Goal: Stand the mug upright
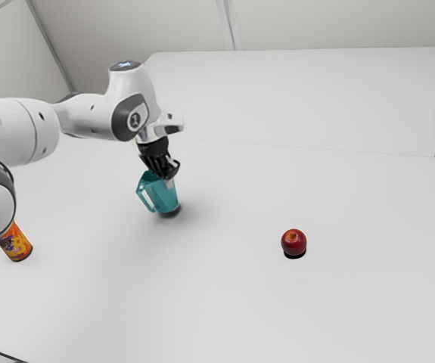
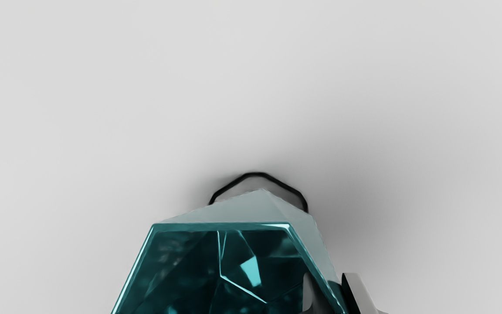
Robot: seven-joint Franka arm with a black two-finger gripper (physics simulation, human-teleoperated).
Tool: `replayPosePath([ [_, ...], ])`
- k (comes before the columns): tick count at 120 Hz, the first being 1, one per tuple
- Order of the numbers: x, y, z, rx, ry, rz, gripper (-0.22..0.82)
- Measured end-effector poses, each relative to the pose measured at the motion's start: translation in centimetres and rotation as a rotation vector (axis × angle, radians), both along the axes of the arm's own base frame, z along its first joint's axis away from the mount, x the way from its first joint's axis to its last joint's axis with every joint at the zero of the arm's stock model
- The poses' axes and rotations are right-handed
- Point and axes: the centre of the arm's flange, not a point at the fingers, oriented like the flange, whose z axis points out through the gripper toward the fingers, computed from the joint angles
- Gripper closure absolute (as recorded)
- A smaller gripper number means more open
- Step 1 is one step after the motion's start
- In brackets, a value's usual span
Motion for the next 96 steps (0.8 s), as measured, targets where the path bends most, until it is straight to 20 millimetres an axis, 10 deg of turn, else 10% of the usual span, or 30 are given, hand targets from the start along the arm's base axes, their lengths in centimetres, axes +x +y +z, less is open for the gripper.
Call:
replayPosePath([
  [26, 0.0, -0.1, -1.9, 0.0, 0.003, 0.04, 0.74],
  [55, 0.1, -0.2, -1.0, -0.008, -0.019, 0.068, 0.27],
  [96, -0.4, -0.3, 11.5, -0.047, -0.121, 0.106, 0.05],
])
